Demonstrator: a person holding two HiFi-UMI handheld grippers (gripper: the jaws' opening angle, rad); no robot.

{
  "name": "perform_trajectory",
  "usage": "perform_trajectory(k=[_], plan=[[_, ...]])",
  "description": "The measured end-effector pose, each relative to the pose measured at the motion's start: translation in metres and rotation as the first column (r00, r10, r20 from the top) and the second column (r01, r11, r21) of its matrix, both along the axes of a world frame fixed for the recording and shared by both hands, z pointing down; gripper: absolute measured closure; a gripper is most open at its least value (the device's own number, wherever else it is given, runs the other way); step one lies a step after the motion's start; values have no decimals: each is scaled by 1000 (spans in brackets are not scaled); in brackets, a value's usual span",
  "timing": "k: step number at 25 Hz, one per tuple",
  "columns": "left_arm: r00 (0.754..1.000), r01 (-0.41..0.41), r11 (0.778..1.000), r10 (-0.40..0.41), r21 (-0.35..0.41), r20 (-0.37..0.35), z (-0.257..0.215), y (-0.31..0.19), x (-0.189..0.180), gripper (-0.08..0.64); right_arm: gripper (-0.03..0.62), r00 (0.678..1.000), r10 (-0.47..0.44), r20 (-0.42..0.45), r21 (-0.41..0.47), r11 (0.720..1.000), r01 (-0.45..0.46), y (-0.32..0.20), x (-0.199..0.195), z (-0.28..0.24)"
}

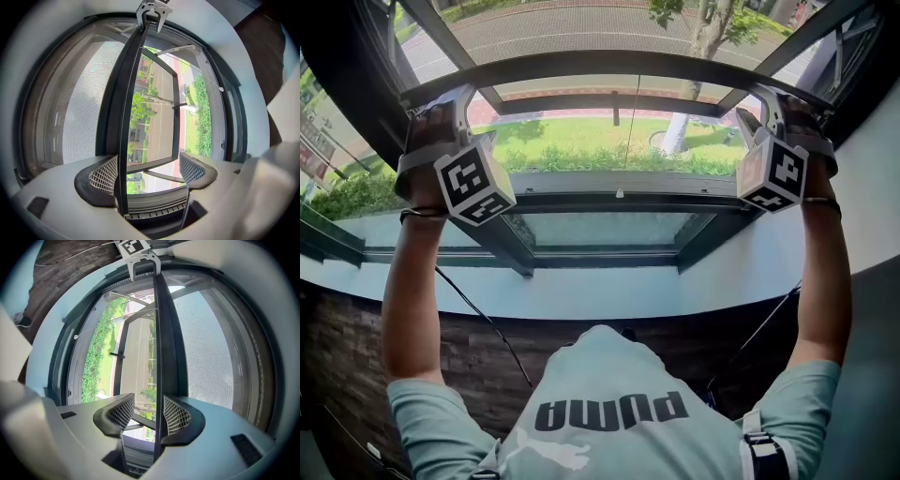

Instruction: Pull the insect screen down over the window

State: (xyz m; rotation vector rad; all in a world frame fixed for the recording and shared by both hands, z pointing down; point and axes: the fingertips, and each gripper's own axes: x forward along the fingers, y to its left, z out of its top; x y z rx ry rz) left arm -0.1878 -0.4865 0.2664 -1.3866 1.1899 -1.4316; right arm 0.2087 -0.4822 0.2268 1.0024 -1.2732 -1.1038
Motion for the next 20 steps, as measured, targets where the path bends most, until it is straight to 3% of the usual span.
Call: perform_trajectory(k=[5, 10, 20], plan=[[1000, 2, 1000, -2, -30, 6, 11, 0, 1, 156, 396, 1000, 9, -19, -24, 1000, -9, 0, 1, 10], [1000, -2, 994, 3, -106, 12, 60, 3, 2, 155, 396, 999, 8, -39, -97, 995, -12, 2, 2, 59], [1000, 6, 992, -4, -129, 9, 109, -1, 1, 155, 396, 999, 20, -27, -100, 995, -22, 1, 1, 108]])
